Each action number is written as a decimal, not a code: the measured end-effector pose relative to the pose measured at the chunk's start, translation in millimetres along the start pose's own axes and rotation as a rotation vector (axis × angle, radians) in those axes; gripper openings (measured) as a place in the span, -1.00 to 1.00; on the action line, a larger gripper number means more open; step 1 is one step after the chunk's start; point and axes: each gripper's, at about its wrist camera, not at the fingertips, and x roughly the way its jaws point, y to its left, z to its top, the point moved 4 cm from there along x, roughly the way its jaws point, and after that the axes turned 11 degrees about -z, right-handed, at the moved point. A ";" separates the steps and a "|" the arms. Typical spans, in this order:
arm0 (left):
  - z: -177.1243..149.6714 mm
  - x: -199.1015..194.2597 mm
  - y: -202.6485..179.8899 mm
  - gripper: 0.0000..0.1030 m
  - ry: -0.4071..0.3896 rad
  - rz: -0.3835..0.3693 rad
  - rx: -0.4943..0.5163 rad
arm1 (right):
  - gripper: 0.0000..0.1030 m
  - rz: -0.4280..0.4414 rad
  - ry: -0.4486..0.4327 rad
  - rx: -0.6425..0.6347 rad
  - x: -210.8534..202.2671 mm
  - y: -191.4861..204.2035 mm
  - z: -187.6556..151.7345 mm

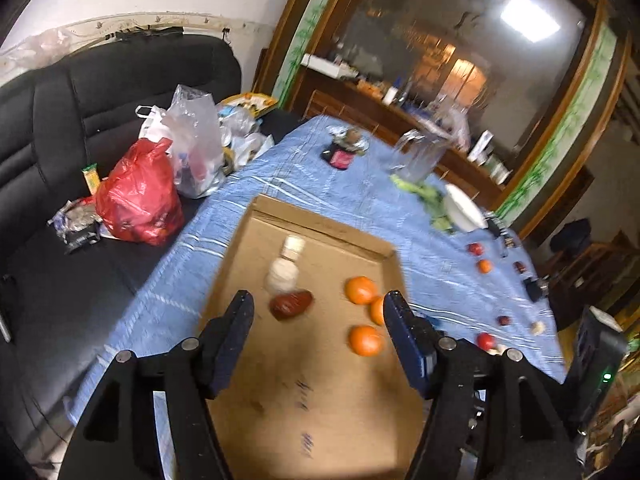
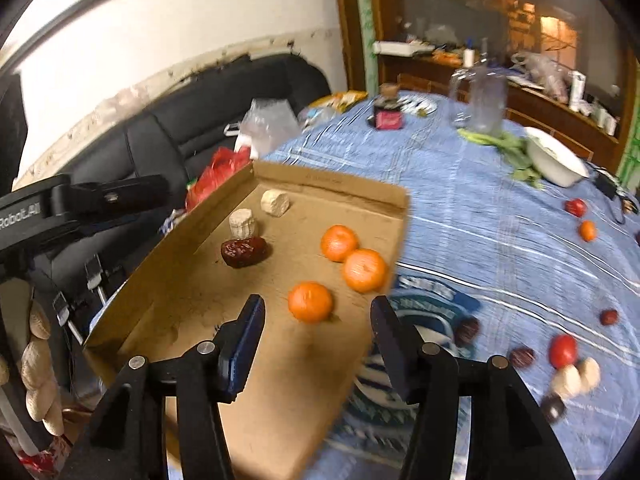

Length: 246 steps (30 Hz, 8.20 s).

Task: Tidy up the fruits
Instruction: 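Carry the date and orange into the tray and open both tools, then move both tools back to the table and grasp a pale cake with the right tool, then carry the pale cake into the tray while the left tool carries a red tomato there, then return both tools to the table and grasp a pale cake with the right tool, then grasp a dark date with the left tool while the right tool holds the cake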

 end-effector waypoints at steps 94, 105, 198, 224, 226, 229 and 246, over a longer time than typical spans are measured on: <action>-121.9 269.7 -234.9 -0.08 0.517 -0.132 0.551 | -0.32 -0.090 0.043 0.696 29.9 -313.1 -62.5; -122.2 272.2 -234.2 -0.45 0.504 -0.173 0.499 | -0.32 -0.147 0.037 0.636 30.2 -304.1 -59.4; -125.5 92.1 -154.6 0.58 0.279 -0.109 0.344 | 0.42 -0.142 0.032 0.569 -72.9 -215.6 -124.5; -118.8 226.2 -193.4 0.15 0.449 -0.070 0.557 | -0.46 -0.175 0.172 0.430 31.9 -224.4 -69.8; -120.3 232.0 -191.0 -0.04 0.473 -0.073 0.544 | -0.47 -0.164 0.170 0.439 31.1 -226.1 -70.4; -125.0 232.7 -191.8 -0.54 0.484 -0.058 0.567 | -0.50 -0.167 0.162 0.437 29.3 -225.4 -70.3; -98.5 145.3 -156.9 -0.70 0.327 -0.147 0.361 | -0.51 -0.135 0.053 0.372 -25.6 -183.3 -53.8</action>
